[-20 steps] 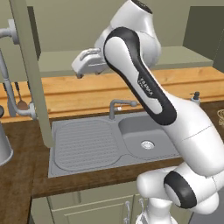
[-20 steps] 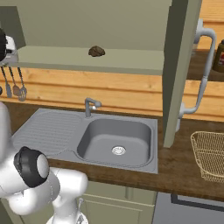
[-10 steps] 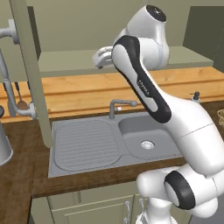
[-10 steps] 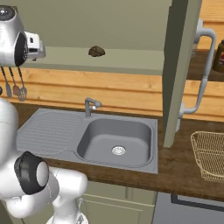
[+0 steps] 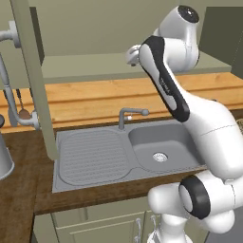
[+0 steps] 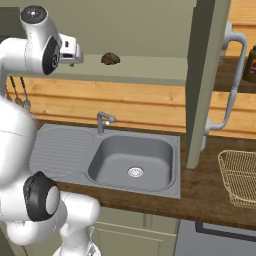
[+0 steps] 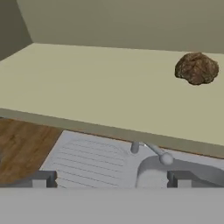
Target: Open the cabinet, pick up the bread from the cabinet and place it in the basket. Then move the basket to the dining counter.
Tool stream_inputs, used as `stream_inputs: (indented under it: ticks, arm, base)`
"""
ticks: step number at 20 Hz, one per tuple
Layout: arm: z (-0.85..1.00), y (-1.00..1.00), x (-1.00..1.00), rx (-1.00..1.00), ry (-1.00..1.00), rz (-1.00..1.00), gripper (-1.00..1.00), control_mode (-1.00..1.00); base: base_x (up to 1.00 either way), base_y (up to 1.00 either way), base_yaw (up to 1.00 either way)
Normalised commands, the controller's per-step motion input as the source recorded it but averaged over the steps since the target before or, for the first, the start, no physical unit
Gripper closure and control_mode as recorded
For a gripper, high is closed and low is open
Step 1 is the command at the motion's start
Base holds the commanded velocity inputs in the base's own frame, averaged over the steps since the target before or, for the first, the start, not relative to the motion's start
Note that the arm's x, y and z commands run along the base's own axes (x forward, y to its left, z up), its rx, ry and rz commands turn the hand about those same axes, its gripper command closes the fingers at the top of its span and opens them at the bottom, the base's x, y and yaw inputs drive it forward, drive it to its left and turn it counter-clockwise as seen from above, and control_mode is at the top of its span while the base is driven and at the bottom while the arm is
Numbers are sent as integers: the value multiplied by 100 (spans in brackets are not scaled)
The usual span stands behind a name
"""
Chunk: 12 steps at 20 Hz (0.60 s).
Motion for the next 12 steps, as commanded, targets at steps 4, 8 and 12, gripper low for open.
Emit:
stream_inputs:
  ticks: [4, 8, 12]
  arm:
    - [1, -72, 59, -1, -4, -17, -100, -100]
    - [11, -54, 49, 0, -6, -13, -100, -100]
    - [23, -38, 72, 0, -1, -9, -100, -100]
  base:
    - [0, 0, 0]
    - [0, 0, 0]
    - [0, 0, 0]
